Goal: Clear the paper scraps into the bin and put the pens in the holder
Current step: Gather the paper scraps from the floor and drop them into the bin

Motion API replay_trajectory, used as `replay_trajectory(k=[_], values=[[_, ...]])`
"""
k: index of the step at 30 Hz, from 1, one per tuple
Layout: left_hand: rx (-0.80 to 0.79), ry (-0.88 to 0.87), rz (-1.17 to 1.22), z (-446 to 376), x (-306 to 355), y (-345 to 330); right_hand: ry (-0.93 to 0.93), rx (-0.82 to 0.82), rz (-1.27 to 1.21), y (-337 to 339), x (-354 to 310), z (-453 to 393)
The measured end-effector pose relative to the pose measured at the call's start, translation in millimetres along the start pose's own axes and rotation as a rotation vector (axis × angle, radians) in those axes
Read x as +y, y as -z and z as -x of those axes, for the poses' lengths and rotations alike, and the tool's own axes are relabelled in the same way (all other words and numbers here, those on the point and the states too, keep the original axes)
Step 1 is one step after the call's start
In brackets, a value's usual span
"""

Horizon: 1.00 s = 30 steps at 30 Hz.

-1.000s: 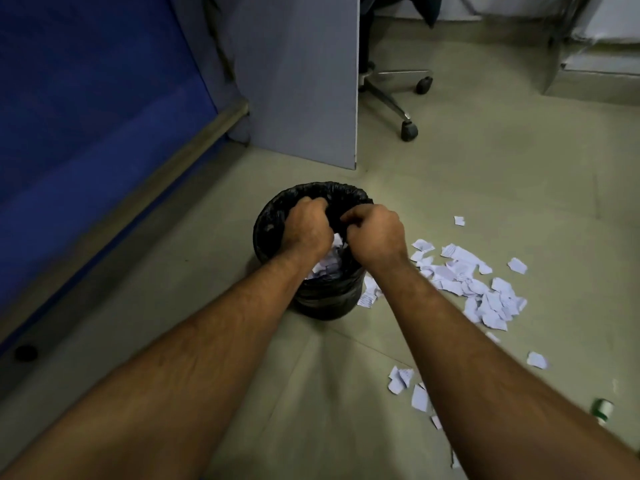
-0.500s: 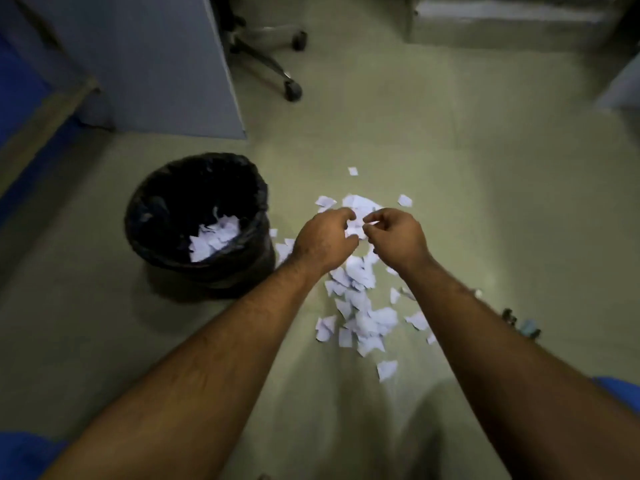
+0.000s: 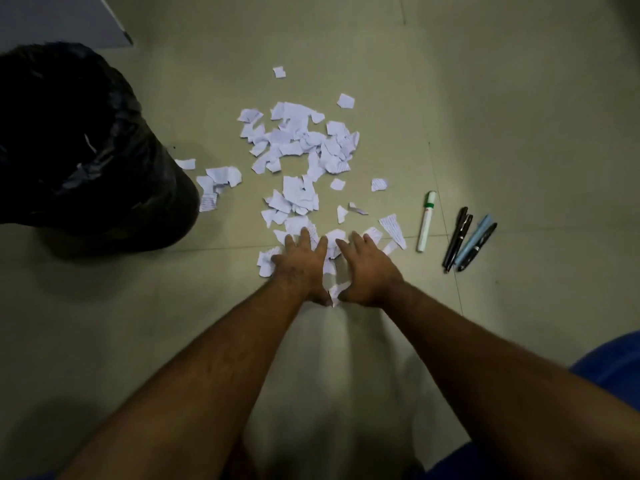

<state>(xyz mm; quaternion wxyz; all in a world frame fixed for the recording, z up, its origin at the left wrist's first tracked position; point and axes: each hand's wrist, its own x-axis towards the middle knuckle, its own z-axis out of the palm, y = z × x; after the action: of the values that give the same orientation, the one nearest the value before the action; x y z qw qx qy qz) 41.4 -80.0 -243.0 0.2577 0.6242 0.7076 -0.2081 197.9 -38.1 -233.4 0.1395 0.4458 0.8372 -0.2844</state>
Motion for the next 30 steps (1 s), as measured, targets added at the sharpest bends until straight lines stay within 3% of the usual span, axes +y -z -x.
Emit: replay_trajectory(k=[3, 8, 12, 17, 26, 30], values=[[0.034, -0.017, -0.001, -2.7, -2.6, -8.9, 0.029, 0.025, 0.086, -22.2, -2.5, -5.2], [0.347, -0.072, 0.026, -7.5, -16.1, -16.5, 0.056, 0.144, 0.073, -16.5, -12.1, -25.7], [0.484, 0.021, -0.057, -6.7, -29.7, -20.4, 0.071, 0.238, 0.077, -15.7, -14.7, -42.7], [0.268, -0.008, 0.008, -19.6, -37.3, -16.3, 0.083, 0.139, 0.211, -5.9, -21.4, -59.2], [0.324, -0.069, -0.057, -7.3, -21.5, -6.7, 0.104, 0.205, 0.077, -6.8, -17.1, -54.4], [0.343, -0.035, 0.241, -13.9, -22.7, -1.0, -0.054, 0.209, -0.193, -7.4, -16.1, -61.4]])
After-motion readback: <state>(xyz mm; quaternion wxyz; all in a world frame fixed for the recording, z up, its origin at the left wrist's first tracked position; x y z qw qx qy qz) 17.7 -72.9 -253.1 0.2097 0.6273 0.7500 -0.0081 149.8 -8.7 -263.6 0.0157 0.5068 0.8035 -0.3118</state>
